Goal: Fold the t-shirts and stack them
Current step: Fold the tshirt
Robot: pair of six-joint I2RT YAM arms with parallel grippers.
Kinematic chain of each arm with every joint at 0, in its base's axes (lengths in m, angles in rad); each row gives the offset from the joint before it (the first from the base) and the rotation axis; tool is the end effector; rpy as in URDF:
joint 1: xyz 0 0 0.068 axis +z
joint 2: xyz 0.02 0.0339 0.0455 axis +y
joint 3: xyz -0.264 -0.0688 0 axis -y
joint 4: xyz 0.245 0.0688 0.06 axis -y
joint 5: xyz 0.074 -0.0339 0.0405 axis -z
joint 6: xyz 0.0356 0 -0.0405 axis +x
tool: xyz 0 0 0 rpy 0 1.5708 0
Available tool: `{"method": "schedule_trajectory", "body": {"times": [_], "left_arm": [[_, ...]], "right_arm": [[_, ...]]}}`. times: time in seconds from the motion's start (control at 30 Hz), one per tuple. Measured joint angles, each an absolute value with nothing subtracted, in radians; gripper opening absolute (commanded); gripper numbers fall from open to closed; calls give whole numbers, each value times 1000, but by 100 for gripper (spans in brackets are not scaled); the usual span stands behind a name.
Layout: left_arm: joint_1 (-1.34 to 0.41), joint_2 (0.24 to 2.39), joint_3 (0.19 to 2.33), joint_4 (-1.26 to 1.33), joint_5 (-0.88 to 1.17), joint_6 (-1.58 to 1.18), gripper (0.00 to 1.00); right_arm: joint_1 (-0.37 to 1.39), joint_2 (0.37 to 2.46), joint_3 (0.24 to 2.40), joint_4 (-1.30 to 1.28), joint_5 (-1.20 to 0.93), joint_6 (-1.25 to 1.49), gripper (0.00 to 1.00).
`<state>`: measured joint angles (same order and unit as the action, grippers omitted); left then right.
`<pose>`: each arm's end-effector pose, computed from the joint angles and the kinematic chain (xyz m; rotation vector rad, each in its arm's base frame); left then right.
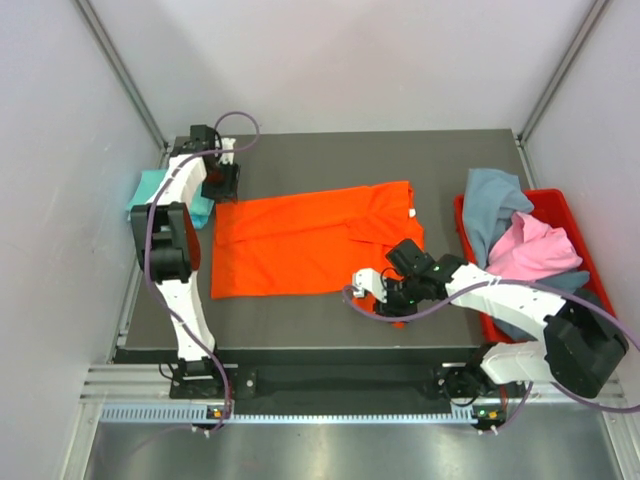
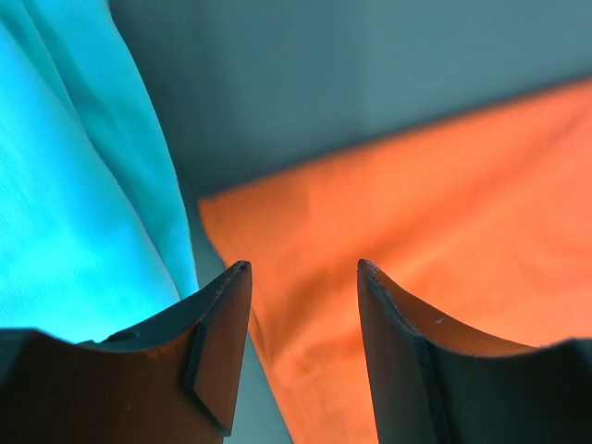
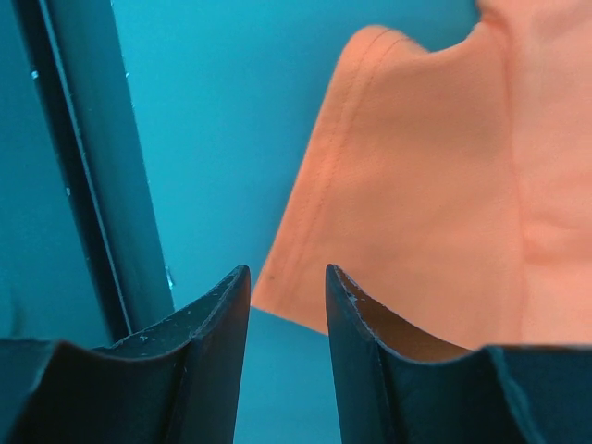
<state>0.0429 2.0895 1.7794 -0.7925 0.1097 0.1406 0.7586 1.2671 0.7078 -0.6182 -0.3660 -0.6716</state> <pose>0.4516 0.0155 0.2275 0.1649 2.6595 -0.0875 0.1521 0.1617 0.1872 -1.8584 1.9871 0.5263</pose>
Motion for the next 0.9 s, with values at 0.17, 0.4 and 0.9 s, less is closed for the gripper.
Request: {"method": "schedule_trajectory", "body": {"times": [0.17, 0.4, 0.9], "left_arm": [[18, 2192, 1884, -794, 55, 141, 53], [-2, 2255, 1910, -812, -32, 149, 52], [0, 2334, 2010, -834, -118, 183, 45]], "right_arm": [[752, 1280, 741, -593, -348, -659, 38], [461, 1400, 911, -498, -374, -388, 40], [189, 1864, 1381, -358, -390, -129, 43]]}}
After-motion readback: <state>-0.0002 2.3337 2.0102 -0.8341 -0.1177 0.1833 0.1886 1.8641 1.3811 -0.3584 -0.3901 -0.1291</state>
